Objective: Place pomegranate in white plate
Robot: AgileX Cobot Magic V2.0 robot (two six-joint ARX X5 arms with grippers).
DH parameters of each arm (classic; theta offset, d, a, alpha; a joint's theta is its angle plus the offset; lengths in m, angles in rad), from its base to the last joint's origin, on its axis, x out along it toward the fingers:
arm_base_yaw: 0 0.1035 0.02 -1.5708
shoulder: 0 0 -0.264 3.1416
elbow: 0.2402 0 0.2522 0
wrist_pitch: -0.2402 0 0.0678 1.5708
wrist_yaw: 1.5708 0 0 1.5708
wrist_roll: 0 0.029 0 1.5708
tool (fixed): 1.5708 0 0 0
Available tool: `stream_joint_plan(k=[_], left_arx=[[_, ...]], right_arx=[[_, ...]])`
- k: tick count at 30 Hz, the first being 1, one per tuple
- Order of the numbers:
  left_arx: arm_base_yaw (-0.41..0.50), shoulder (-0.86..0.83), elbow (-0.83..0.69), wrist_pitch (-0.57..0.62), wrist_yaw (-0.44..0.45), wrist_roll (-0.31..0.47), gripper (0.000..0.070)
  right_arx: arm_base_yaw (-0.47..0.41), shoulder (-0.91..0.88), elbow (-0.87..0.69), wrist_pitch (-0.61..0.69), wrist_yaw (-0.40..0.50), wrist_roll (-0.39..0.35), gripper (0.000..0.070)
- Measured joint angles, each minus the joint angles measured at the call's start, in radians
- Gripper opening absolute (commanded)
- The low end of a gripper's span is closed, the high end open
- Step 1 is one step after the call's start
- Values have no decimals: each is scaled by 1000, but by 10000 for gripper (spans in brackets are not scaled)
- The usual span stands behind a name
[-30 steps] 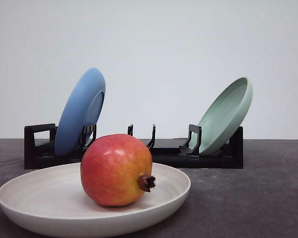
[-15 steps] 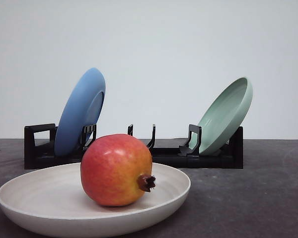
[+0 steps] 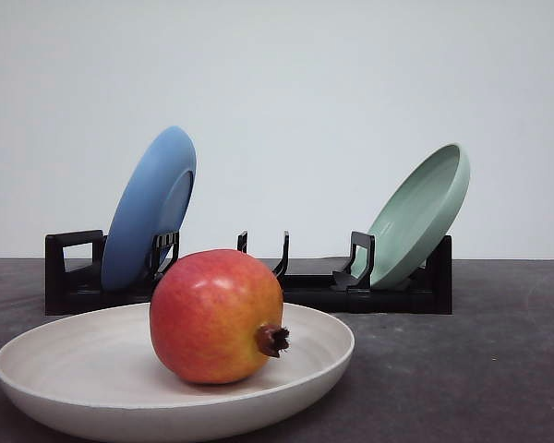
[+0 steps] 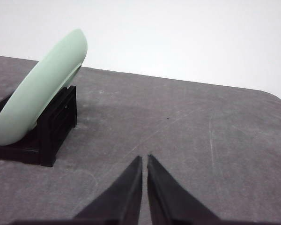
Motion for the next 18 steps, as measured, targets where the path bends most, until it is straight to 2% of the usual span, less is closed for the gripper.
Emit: stream_joint_plan(k=[18], left_arx=[[0, 0, 0, 0, 0, 0, 6]], right_arx=[[0, 0, 0, 0, 0, 0, 16]])
